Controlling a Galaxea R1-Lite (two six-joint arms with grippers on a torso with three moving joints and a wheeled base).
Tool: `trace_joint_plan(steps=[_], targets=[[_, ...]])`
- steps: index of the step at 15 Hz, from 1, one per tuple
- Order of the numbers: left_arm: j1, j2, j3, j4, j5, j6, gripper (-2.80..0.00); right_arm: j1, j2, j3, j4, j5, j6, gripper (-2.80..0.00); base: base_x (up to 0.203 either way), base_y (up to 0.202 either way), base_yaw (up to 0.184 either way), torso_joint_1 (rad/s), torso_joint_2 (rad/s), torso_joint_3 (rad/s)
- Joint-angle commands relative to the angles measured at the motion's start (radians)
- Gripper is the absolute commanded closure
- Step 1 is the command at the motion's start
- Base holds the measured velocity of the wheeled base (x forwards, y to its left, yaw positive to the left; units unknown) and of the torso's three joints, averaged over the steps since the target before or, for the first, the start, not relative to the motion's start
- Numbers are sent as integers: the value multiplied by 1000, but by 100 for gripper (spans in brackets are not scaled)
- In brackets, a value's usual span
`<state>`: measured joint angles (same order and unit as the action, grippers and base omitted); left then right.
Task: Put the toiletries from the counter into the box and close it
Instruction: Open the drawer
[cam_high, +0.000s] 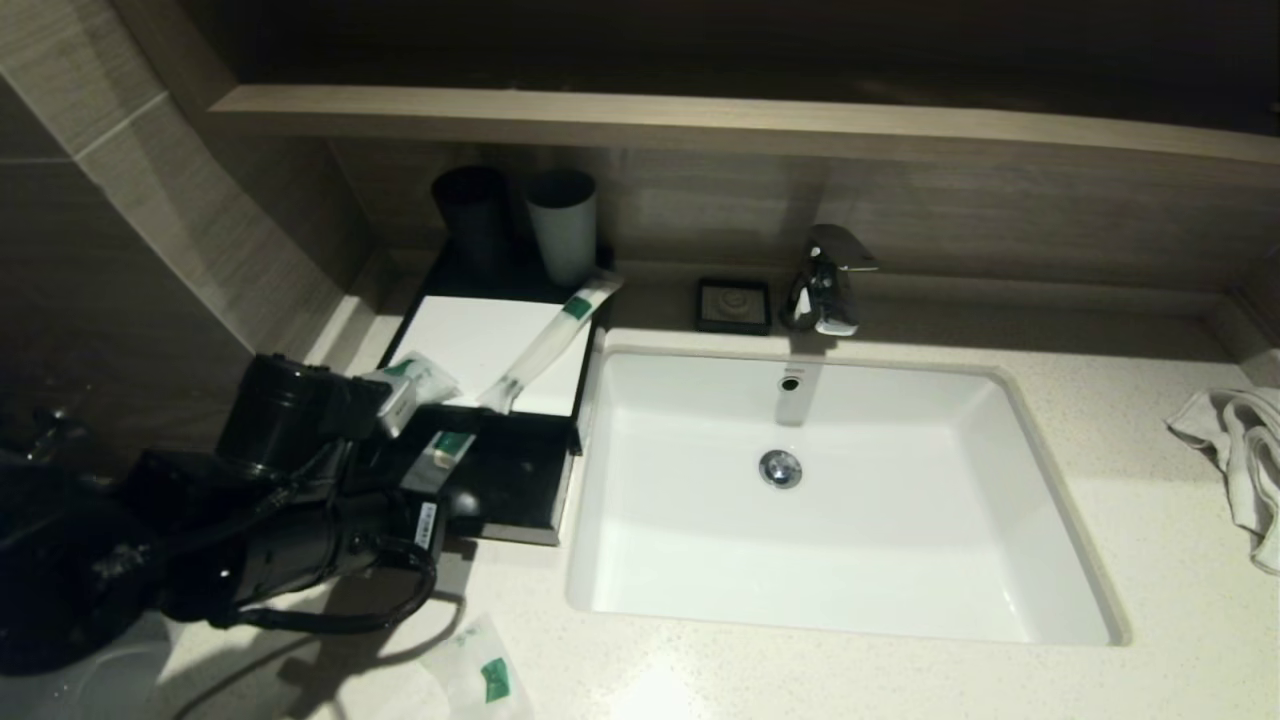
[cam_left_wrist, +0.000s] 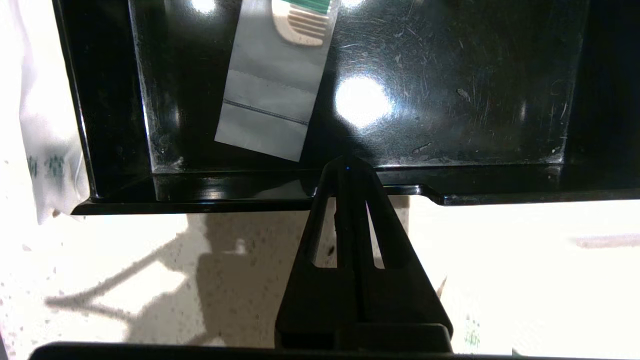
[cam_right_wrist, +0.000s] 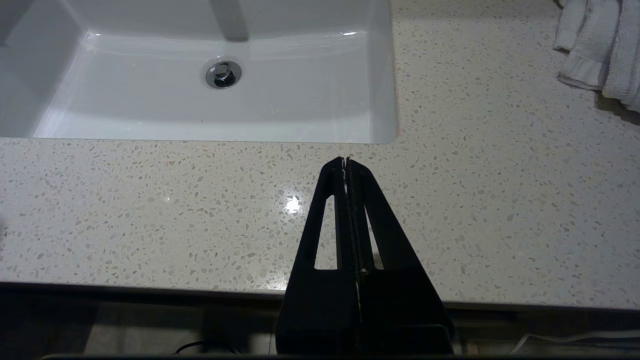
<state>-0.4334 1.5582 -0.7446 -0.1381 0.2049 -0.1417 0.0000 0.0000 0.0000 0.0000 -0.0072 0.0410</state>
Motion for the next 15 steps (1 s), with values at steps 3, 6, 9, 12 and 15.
trace_joint_plan(steps=[3, 6, 9, 12, 15], targets=[[-3, -46, 44, -2, 2, -2, 0, 0, 0, 0, 0, 0, 0, 0, 0, 0, 0, 0, 0, 0], [-4, -73, 84, -3, 2, -4, 0, 0, 0, 0, 0, 0, 0, 0, 0, 0, 0, 0, 0, 0], [-5, -99, 125, -4, 1, -7, 0, 0, 0, 0, 0, 0, 0, 0, 0, 0, 0, 0, 0, 0], [-5, -129, 148, -5, 1, -9, 0, 0, 0, 0, 0, 0, 0, 0, 0, 0, 0, 0, 0, 0], [-5, -152, 139, -3, 2, -10, 0, 0, 0, 0, 0, 0, 0, 0, 0, 0, 0, 0, 0, 0]])
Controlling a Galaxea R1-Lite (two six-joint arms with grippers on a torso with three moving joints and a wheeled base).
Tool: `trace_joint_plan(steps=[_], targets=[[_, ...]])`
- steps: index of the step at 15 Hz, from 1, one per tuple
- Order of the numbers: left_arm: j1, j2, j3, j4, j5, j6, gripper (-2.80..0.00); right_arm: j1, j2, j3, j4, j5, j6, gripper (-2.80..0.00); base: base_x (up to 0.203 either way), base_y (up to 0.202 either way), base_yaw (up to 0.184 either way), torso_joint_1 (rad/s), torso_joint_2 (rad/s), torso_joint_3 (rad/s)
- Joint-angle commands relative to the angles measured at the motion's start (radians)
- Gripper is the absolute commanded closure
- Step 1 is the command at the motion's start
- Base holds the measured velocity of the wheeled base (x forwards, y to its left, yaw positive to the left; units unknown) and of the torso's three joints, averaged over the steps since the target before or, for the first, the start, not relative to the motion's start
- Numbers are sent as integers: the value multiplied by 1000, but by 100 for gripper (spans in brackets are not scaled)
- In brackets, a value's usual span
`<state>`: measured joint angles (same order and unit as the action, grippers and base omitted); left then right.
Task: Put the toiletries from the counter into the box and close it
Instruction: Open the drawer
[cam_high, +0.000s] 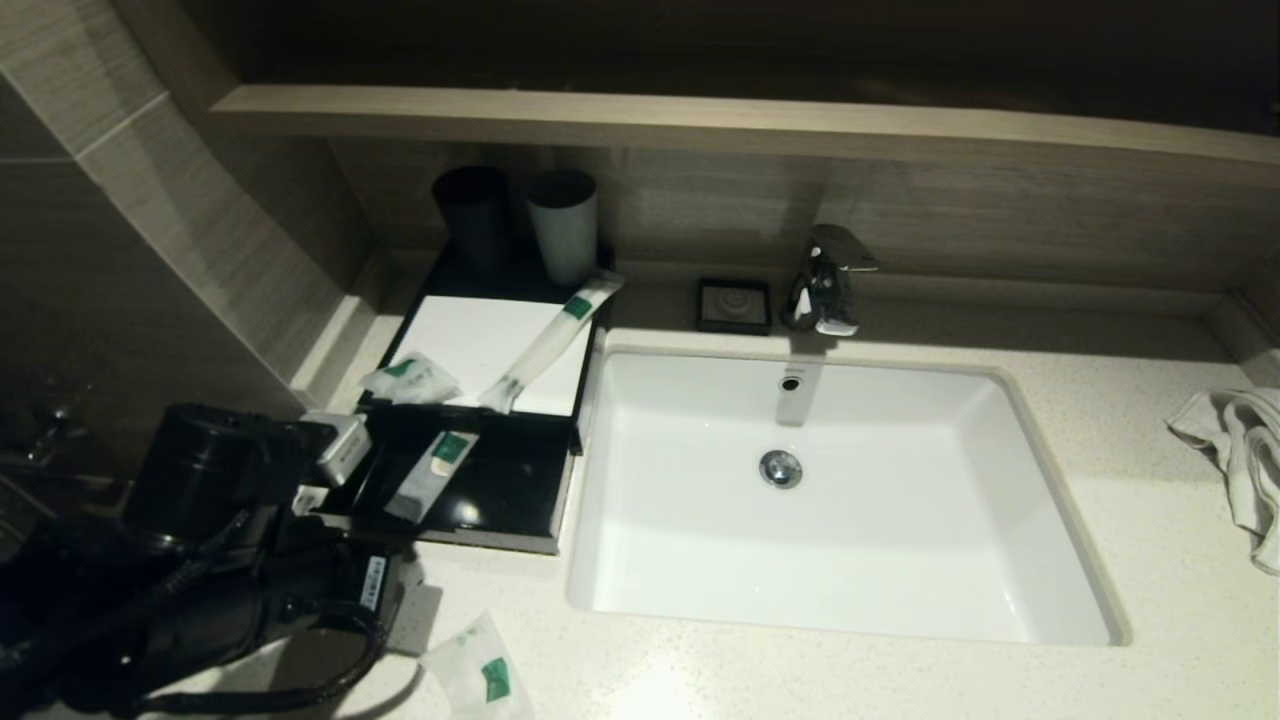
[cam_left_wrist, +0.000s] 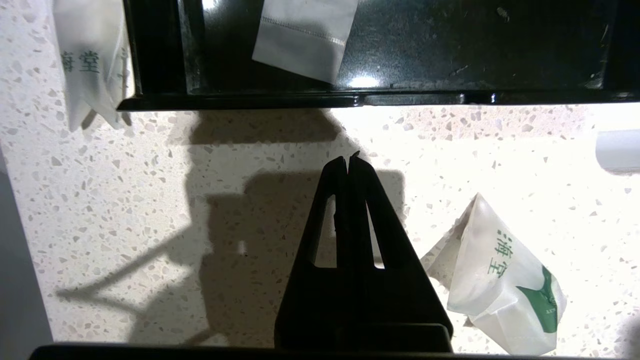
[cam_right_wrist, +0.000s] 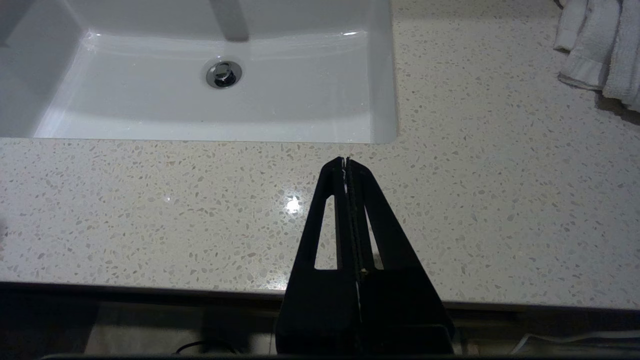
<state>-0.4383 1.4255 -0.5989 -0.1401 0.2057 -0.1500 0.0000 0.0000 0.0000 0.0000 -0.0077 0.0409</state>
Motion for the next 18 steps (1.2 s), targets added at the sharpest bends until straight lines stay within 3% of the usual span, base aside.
trace_joint_plan(steps=[1, 8, 12, 18], targets=[[0, -20, -15, -1, 1, -2, 0, 0, 0, 0, 0, 0, 1, 0, 0, 0, 0, 0, 0, 0], [0, -2, -150, 25, 3, 0, 0, 0, 0, 0, 0, 0, 1, 0, 0, 0, 0, 0, 0, 0], [1, 90, -230, 46, 2, -2, 0, 0, 0, 0, 0, 0, 1, 0, 0, 0, 0, 0, 0, 0], [1, 178, -246, 41, 1, -2, 0, 0, 0, 0, 0, 0, 1, 0, 0, 0, 0, 0, 0, 0]])
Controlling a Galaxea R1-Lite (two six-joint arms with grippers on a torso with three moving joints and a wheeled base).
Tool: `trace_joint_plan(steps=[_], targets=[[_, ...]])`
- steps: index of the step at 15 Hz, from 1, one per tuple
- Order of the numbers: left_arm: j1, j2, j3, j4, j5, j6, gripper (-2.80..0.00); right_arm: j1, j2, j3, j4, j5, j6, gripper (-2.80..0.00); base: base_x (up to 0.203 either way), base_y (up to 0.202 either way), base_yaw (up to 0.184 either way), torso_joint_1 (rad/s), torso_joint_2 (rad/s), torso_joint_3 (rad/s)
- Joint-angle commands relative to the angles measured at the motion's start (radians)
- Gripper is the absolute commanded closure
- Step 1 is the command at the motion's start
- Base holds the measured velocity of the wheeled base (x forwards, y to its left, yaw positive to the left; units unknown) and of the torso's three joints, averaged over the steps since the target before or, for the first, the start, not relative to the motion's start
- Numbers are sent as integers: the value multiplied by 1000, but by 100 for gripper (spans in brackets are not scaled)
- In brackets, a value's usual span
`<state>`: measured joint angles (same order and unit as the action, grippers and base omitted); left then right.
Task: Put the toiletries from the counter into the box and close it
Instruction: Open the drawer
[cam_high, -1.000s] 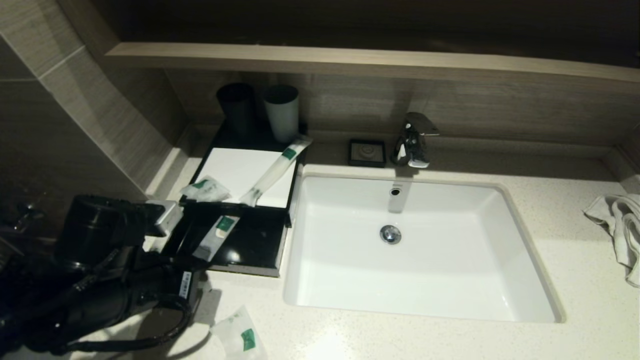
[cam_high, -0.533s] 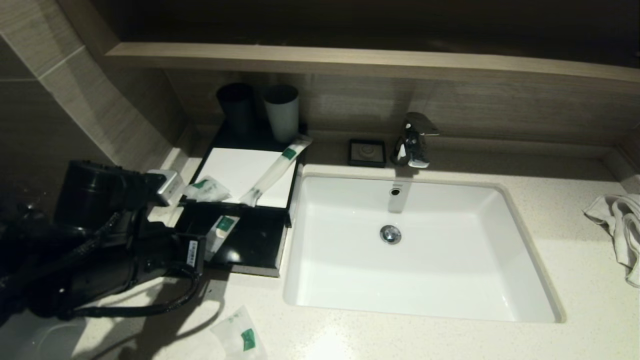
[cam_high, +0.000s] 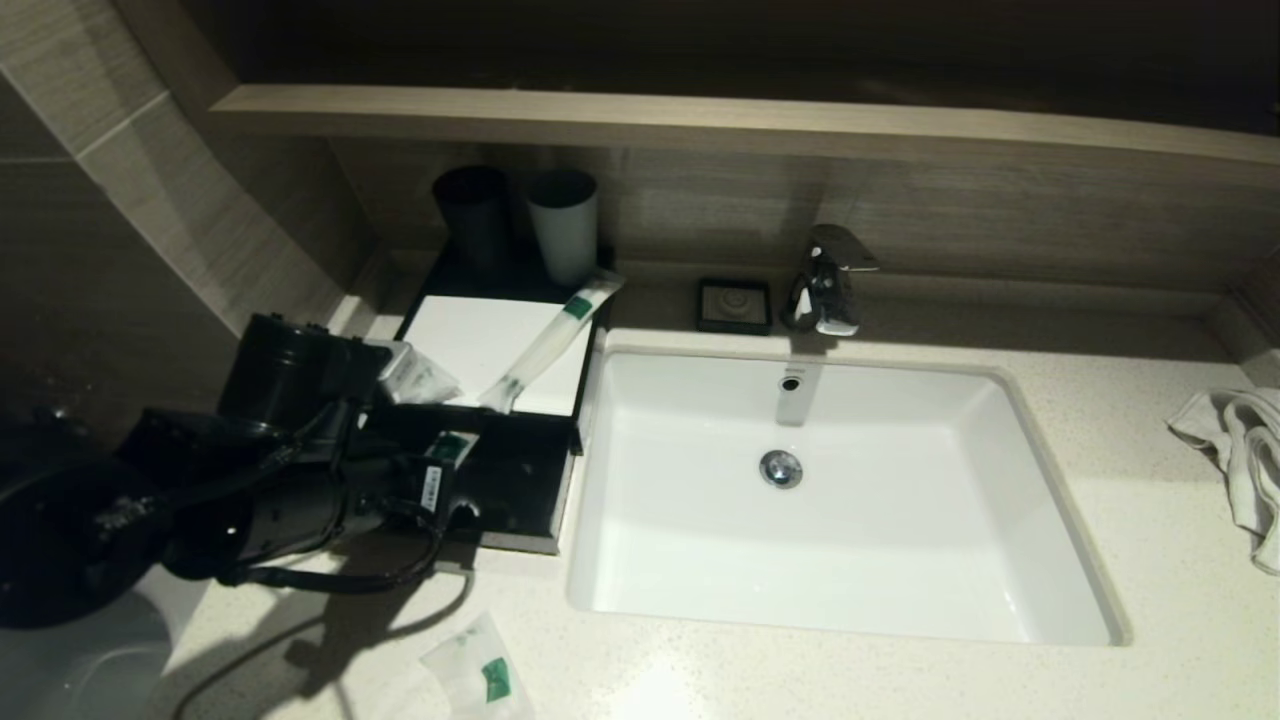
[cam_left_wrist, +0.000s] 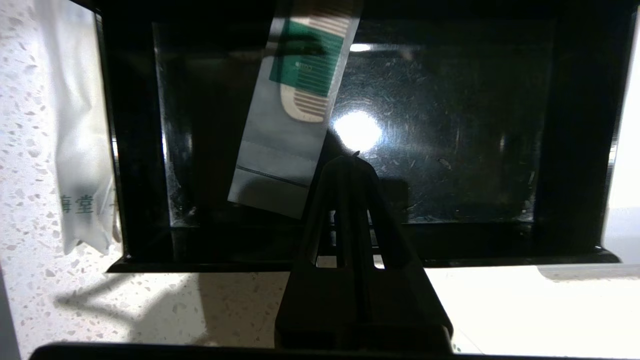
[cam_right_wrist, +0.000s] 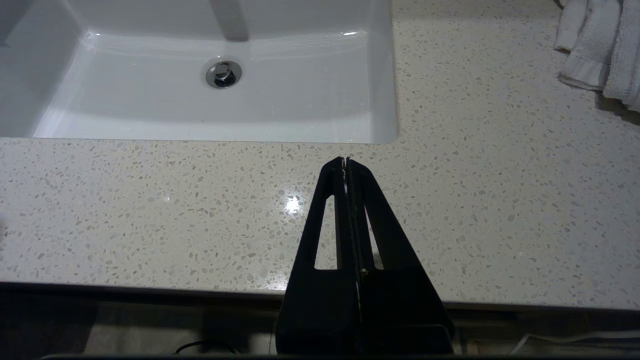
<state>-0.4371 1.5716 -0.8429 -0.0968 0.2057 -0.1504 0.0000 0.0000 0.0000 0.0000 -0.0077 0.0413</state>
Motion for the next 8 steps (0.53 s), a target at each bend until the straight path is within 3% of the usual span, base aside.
trace_joint_plan(steps=[1, 8], targets=[[-1, 39, -5, -1, 1, -1, 0, 0, 0, 0, 0, 0, 0, 0, 0, 0, 0, 0, 0, 0], [-2, 54, 7, 1, 1, -2, 0, 0, 0, 0, 0, 0, 0, 0, 0, 0, 0, 0, 0, 0]])
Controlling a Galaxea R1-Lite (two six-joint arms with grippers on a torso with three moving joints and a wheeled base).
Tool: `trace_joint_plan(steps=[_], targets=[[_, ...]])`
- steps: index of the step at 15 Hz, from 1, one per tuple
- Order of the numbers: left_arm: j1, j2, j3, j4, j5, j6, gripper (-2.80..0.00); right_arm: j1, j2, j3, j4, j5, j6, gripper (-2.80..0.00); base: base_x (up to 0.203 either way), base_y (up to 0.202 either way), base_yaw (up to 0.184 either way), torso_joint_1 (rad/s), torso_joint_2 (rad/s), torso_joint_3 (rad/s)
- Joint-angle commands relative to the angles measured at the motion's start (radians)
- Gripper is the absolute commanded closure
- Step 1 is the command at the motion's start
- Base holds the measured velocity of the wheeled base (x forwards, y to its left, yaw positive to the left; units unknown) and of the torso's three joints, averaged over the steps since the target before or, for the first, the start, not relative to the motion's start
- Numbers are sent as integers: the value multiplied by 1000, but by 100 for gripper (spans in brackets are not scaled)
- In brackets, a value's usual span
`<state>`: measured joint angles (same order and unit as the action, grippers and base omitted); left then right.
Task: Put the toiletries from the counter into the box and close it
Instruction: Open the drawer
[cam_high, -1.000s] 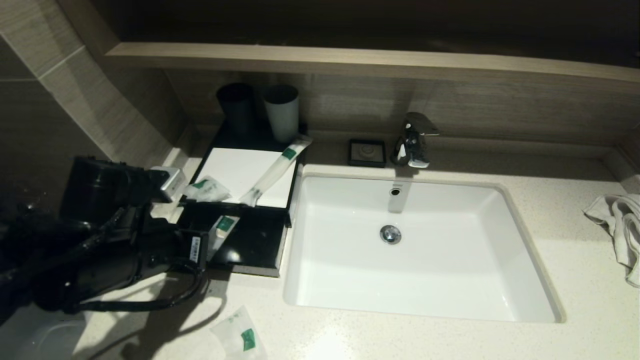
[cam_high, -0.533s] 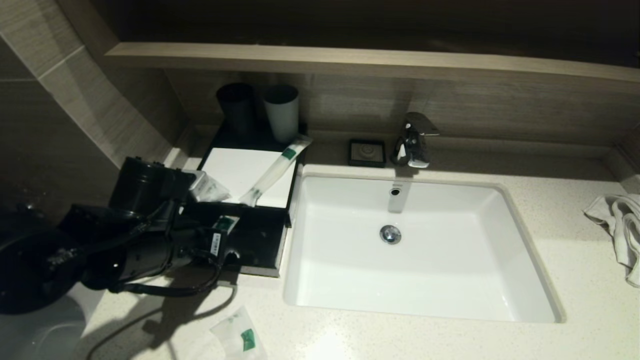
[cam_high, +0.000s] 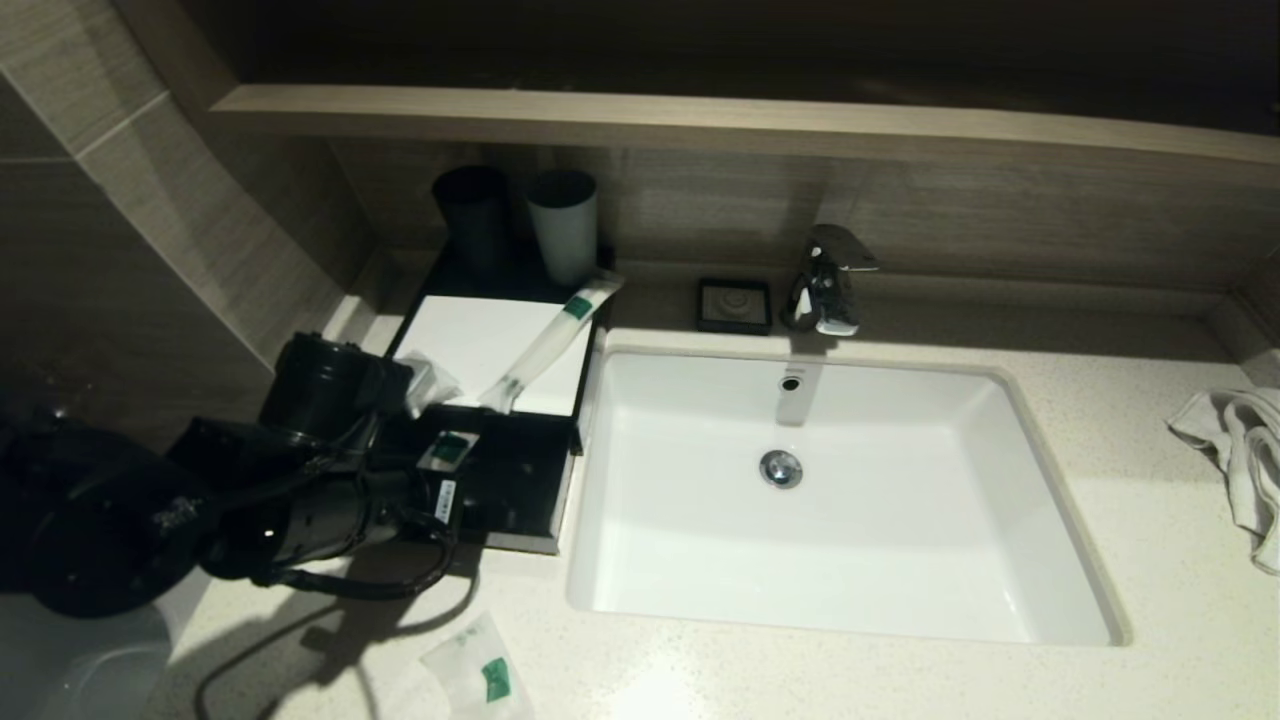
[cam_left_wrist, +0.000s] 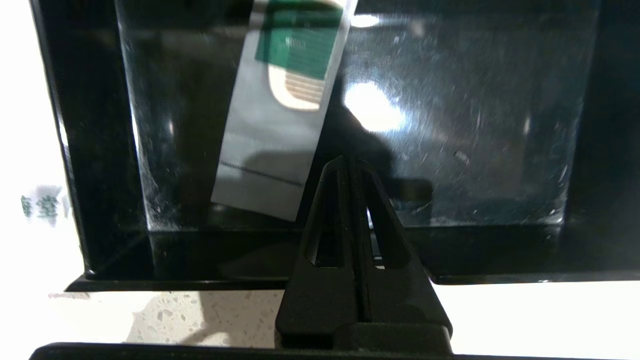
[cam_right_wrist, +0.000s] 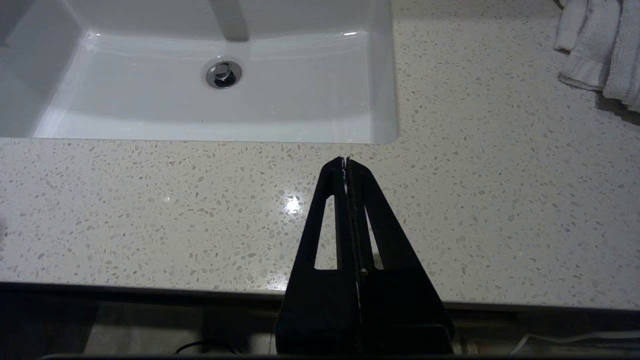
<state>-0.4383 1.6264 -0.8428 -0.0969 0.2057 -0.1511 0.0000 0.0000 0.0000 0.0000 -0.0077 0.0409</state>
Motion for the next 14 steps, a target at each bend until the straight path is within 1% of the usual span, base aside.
trace_joint_plan(steps=[1, 4, 8, 14], targets=[[0, -6, 14, 3, 1, -1, 0, 0, 2, 0, 0, 0, 1, 0, 0, 0, 0, 0, 0, 0], [-2, -24, 51, 3, 0, -1, 0, 0, 0, 0, 0, 0, 1, 0, 0, 0, 0, 0, 0, 0], [-26, -57, 99, 0, 0, -2, 0, 0, 1, 0, 0, 0, 1, 0, 0, 0, 0, 0, 0, 0], [-39, -121, 161, 3, 0, -1, 0, 0, 1, 0, 0, 0, 1, 0, 0, 0, 0, 0, 0, 0]])
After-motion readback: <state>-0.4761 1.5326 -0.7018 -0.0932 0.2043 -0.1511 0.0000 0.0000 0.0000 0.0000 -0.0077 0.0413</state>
